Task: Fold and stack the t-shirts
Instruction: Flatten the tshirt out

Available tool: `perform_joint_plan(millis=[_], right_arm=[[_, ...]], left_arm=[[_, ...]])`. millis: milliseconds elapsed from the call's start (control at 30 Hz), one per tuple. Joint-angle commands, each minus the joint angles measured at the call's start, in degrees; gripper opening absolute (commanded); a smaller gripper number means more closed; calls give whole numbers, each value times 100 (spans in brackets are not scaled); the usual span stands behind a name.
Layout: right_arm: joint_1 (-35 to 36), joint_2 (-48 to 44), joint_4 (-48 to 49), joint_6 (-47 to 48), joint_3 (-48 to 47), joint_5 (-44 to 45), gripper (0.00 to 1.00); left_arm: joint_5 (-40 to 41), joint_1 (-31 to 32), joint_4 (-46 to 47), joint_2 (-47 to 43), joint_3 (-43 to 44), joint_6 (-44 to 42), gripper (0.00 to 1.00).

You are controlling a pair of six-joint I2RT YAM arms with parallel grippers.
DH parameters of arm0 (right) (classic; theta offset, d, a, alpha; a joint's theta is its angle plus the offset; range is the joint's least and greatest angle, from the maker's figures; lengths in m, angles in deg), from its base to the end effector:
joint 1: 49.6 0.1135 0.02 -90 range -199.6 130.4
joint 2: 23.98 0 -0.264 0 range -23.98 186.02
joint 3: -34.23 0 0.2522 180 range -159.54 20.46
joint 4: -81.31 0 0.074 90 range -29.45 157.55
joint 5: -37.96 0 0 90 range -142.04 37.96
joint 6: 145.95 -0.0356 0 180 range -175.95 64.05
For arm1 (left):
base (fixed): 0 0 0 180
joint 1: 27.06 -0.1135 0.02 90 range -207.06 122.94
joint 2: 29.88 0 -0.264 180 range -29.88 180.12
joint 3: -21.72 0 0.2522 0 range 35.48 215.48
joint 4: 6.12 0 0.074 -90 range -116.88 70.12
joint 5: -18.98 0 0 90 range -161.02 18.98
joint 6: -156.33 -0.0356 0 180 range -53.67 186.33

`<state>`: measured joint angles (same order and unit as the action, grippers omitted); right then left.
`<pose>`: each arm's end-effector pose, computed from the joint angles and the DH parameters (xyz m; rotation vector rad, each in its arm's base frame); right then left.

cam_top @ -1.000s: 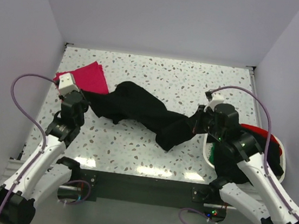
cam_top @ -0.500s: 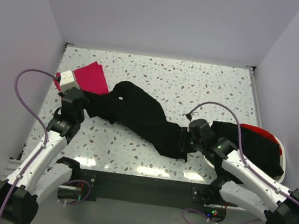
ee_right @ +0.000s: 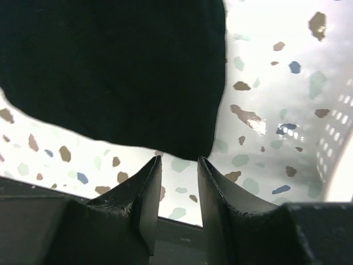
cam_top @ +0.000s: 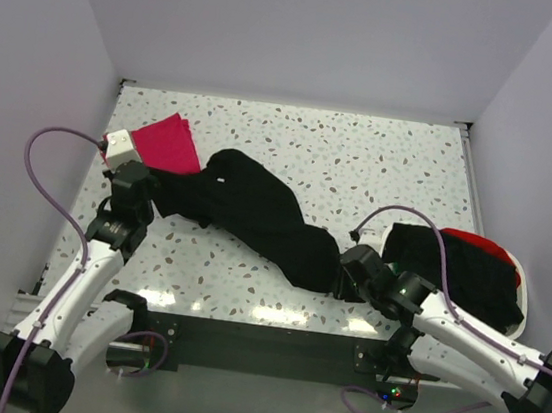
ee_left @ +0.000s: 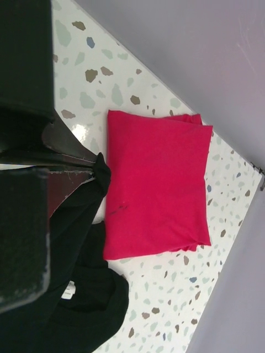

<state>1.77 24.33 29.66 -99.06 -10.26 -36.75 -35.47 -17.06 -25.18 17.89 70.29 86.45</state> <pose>0.1056 0.1171 0.2046 -0.0767 2.5222 0.3455 0.1932 -0.0130 0.2802 -0.5701 1.7431 0.2174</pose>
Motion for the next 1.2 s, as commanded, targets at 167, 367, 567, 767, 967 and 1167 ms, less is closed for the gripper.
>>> perform_joint_plan(millis=[167,367,567,767,967,1167], right_arm=[[30,828,290,-277,4,580,35],[39,1286,809,-268,127,344,33],[83,908,1047,-356,382,-43,36],[153,1057,1248,-373,541,-184,38],[294,1443,1390,-426,453,-97,39],[487,1794,1127,-575,216,245,34]], left_arm=[[391,-420,249,5,44,-131,0],[286,-437,275,22,44,-131,0],[216,-437,275,31,26,-122,0],[137,-437,284,-4,8,-113,0],[84,-437,293,4,0,-105,0],[75,-437,302,-4,-9,-113,0]])
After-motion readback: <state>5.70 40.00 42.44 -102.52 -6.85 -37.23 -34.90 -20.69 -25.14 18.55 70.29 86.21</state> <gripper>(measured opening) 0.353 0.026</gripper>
